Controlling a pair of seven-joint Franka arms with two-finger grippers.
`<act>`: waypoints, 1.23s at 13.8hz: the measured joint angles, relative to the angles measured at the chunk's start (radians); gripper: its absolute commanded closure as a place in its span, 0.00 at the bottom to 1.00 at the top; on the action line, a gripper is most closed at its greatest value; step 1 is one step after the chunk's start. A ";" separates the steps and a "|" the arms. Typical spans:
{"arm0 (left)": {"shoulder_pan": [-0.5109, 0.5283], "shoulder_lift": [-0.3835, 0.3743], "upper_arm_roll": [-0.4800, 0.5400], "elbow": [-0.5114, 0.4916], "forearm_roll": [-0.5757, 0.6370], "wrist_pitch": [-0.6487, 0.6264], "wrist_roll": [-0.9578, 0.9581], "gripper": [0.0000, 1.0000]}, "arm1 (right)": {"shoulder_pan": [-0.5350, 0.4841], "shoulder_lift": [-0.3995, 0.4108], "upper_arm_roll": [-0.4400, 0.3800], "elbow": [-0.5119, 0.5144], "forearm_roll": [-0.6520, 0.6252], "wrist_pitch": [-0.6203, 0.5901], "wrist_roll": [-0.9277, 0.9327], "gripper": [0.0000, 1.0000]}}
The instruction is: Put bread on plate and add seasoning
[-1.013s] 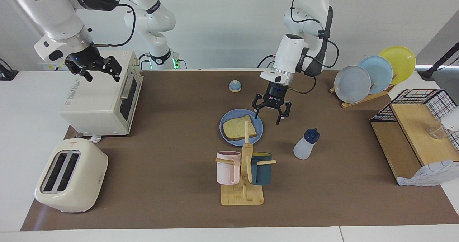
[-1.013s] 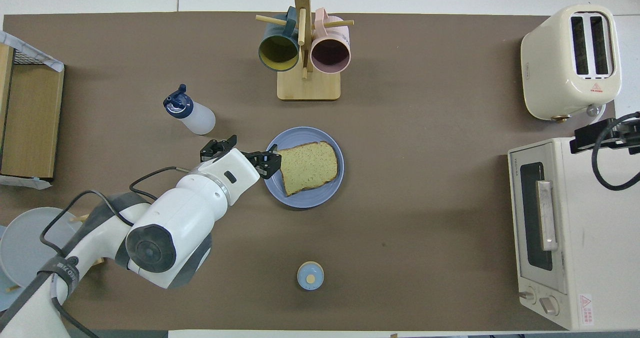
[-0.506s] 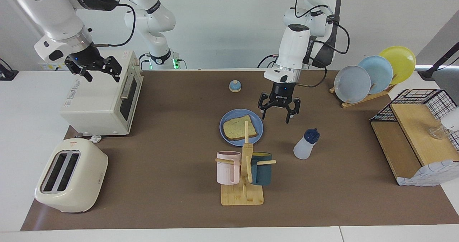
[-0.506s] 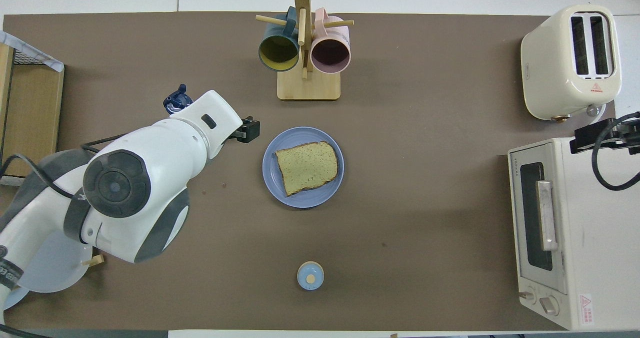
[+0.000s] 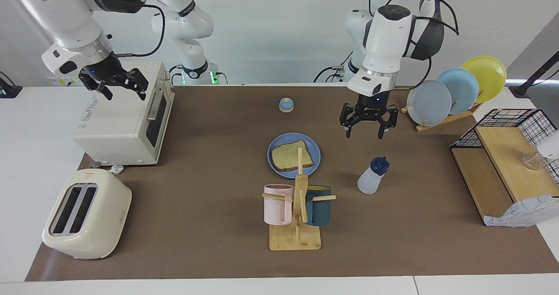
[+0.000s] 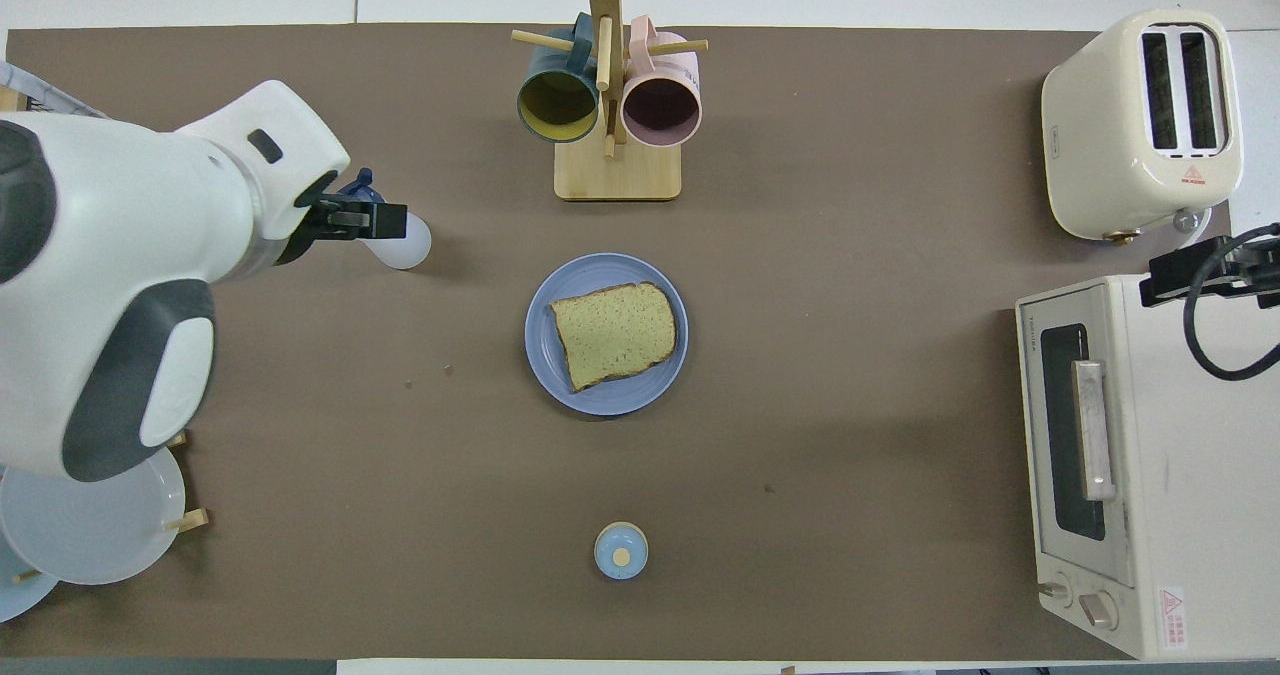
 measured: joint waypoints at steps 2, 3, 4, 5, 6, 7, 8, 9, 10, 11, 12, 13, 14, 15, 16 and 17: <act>0.064 -0.002 0.003 0.036 -0.016 -0.093 0.089 0.00 | 0.000 0.000 0.000 0.000 0.000 0.000 0.000 0.00; 0.096 -0.005 0.005 0.052 -0.025 -0.141 0.141 0.00 | 0.000 0.000 0.000 0.000 0.000 0.000 0.000 0.00; 0.126 -0.010 0.006 0.066 -0.029 -0.186 0.185 0.00 | 0.000 0.000 0.000 0.000 0.000 0.000 0.000 0.00; 0.153 -0.019 0.007 0.076 -0.030 -0.220 0.226 0.00 | 0.000 0.000 0.000 0.000 0.000 0.000 0.000 0.00; 0.177 -0.032 0.009 0.079 -0.031 -0.246 0.268 0.00 | 0.000 0.000 0.000 0.000 0.000 0.000 0.000 0.00; 0.200 -0.049 0.011 0.080 -0.031 -0.273 0.300 0.00 | 0.000 0.000 0.000 0.000 0.000 0.000 0.000 0.00; 0.221 -0.062 0.014 0.079 -0.031 -0.296 0.317 0.00 | 0.000 0.000 0.000 0.000 0.000 0.000 0.000 0.00; 0.240 -0.070 0.016 0.075 -0.032 -0.311 0.325 0.00 | 0.000 0.000 0.000 0.000 0.000 0.000 0.000 0.00; 0.251 -0.075 0.018 0.068 -0.033 -0.315 0.327 0.00 | 0.000 0.000 0.000 0.000 0.000 0.000 0.000 0.00; 0.256 -0.076 0.018 0.062 -0.034 -0.316 0.327 0.00 | 0.000 0.000 0.000 0.000 0.000 0.000 0.000 0.00; 0.256 -0.076 0.016 0.057 -0.035 -0.316 0.321 0.00 | 0.000 0.000 0.000 0.000 0.000 0.000 0.000 0.00; 0.256 -0.076 0.011 0.056 -0.036 -0.316 0.306 0.00 | 0.000 0.000 0.000 0.000 0.000 0.000 0.000 0.00; 0.256 -0.076 0.004 0.057 -0.037 -0.317 0.295 0.00 | 0.000 0.000 0.000 0.000 0.000 0.000 0.000 0.00; 0.256 -0.077 -0.008 0.065 -0.038 -0.325 0.289 0.00 | 0.000 0.000 0.000 0.000 0.000 0.000 0.000 0.00; 0.259 -0.077 -0.024 0.084 -0.038 -0.346 0.283 0.00 | 0.000 0.000 0.000 0.000 0.000 0.000 0.000 0.00; 0.271 -0.076 -0.042 0.108 -0.046 -0.374 0.277 0.00 | 0.000 0.000 0.000 0.000 0.000 0.000 0.000 0.00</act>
